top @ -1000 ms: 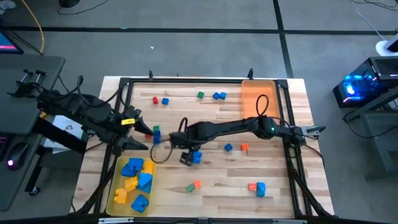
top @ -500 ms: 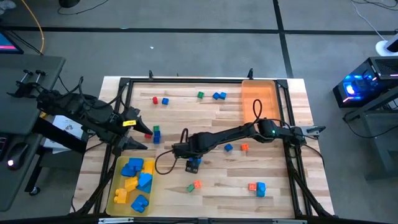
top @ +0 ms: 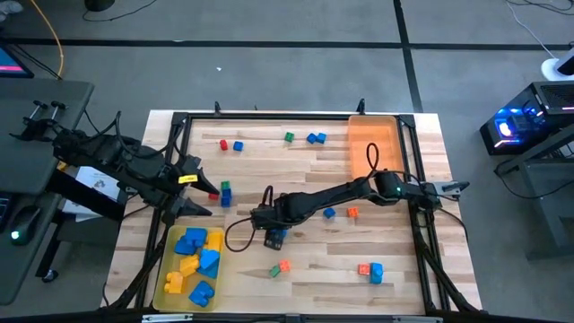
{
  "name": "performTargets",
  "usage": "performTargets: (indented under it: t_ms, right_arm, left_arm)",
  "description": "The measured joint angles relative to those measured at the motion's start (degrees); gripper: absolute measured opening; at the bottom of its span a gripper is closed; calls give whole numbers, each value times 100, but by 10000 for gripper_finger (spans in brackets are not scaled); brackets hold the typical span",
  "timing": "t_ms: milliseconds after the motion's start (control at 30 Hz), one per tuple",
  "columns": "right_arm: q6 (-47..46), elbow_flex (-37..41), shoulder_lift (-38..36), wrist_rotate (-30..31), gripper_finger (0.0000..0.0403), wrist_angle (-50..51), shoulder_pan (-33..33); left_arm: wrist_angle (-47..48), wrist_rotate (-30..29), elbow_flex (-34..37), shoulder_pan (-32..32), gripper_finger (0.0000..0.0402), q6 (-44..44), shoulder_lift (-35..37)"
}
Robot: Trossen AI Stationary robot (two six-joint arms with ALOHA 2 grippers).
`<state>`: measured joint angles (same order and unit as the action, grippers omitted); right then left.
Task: Sort blocks by size
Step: Put the large blue game piece into the yellow bin
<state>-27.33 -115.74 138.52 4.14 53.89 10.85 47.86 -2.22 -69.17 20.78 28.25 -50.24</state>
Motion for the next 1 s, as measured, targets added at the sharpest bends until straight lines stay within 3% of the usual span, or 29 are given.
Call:
performTargets:
  t_ms: [133,433,867,1000]
  right_arm:
    - [-233,-248,2,-166,314,68,-40]
    - [353,-1186,66,-1525,314,637,-103]
    - [-117,-1298,57,-1296,314,-20,-109]
    - [-135,-1305,52,-851,320,165,-98]
  left_arm:
    - [49,-3,0,0,307,-66,0]
    - [39,-15,-1,0,307,-149,0]
    - [37,-15,0,1,307,-151,0]
    - [37,-15,0,0,307,-151,0]
